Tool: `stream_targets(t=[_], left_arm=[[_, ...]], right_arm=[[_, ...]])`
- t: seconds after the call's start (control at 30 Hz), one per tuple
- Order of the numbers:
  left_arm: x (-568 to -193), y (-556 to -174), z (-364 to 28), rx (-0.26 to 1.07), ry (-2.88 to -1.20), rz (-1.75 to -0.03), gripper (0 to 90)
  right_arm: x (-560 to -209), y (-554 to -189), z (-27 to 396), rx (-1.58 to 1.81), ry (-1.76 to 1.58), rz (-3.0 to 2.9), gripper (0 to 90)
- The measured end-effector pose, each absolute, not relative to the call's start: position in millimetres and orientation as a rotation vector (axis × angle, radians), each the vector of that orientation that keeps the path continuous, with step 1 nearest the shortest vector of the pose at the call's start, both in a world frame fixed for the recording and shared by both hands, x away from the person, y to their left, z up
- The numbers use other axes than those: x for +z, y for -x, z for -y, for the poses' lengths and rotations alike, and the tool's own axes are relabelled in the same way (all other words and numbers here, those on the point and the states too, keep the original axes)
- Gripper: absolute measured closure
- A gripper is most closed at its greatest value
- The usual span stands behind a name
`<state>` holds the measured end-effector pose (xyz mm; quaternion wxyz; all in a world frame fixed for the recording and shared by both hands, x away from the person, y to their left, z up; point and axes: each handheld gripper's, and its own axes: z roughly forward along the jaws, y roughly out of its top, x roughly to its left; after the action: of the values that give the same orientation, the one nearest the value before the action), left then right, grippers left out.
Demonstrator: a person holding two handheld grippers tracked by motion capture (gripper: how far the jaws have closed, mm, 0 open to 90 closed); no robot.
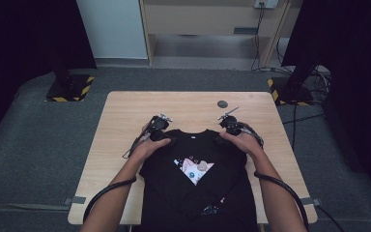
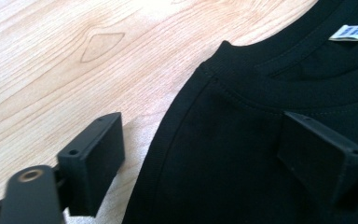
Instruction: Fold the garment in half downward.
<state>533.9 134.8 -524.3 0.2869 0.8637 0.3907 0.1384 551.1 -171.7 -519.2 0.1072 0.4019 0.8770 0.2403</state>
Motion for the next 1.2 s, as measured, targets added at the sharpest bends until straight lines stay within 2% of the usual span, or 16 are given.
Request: stream_targets(t=[0.53, 0.7, 0.93, 1.2], left_arm=[[-518.3, -526.3, -127.8, 0.351, -2.317, -1.014, 46.1], [-517.3, -521.0, -123.2, 0.353, -2.312, -1.023, 59.7], [-518.9, -516.2, -122.2, 0.373, -2.257, -1.075, 75.4], [-520.3, -513.7, -125.5, 0.406, -2.241, -1.072, 84.4]], right_arm=[[-514.4, -545.8, 171.9, 0.789, -1.175, -2.557, 67.3], [-513.6, -542.2, 166.7, 0.793, -1.189, -2.567, 81.8], [-512.5, -536.6, 166.0, 0.803, -1.200, -2.545, 86.1], [-507.3, -533.1, 166.0, 0.810, -1.204, -2.533, 84.6]])
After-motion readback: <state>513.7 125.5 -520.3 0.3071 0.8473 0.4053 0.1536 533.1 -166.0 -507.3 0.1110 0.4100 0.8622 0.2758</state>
